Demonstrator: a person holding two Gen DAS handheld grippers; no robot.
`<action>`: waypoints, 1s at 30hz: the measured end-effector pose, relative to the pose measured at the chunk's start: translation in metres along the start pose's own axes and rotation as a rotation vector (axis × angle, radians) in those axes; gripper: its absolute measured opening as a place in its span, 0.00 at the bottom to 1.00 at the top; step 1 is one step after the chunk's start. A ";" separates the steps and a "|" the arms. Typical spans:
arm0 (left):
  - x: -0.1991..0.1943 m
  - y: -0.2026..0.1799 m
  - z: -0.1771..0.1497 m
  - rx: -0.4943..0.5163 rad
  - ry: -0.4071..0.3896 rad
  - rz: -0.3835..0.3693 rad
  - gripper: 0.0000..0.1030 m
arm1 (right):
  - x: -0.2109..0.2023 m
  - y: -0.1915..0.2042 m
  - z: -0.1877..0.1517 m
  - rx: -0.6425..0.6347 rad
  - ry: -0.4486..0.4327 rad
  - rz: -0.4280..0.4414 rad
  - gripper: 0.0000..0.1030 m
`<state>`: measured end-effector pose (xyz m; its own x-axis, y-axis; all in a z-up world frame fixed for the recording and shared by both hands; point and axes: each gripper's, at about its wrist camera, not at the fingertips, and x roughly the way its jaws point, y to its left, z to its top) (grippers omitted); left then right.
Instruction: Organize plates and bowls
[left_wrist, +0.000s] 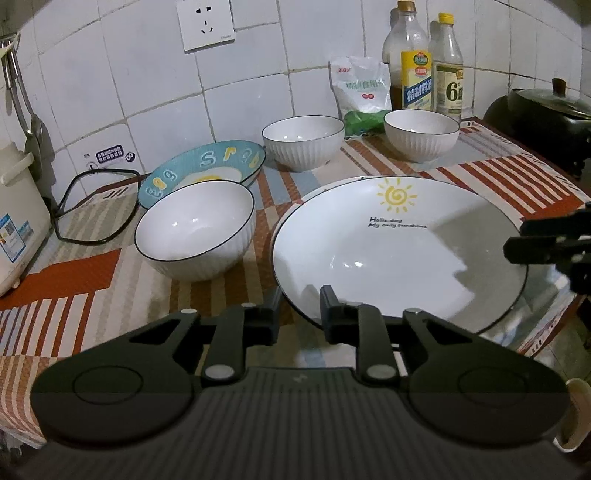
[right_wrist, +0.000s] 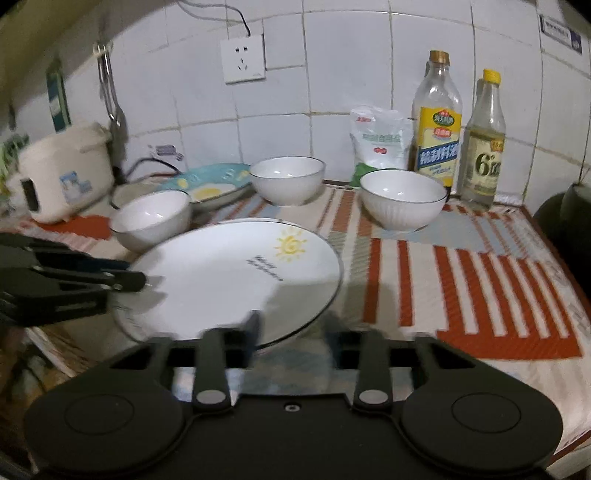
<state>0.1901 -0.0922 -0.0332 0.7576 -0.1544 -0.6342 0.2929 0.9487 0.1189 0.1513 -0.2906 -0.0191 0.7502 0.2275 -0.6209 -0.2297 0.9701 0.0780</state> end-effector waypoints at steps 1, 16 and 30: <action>0.000 0.000 0.000 -0.002 0.001 0.003 0.20 | 0.000 0.004 0.000 -0.018 -0.009 -0.011 0.03; -0.030 0.007 0.011 -0.017 0.033 -0.081 0.30 | -0.026 0.014 0.019 0.019 0.025 0.066 0.36; -0.116 0.057 0.039 -0.012 -0.059 -0.066 0.64 | -0.065 0.051 0.069 0.031 0.102 0.160 0.60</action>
<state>0.1413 -0.0311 0.0767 0.7698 -0.2327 -0.5944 0.3371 0.9389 0.0690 0.1334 -0.2505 0.0792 0.6384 0.3708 -0.6745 -0.3204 0.9248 0.2052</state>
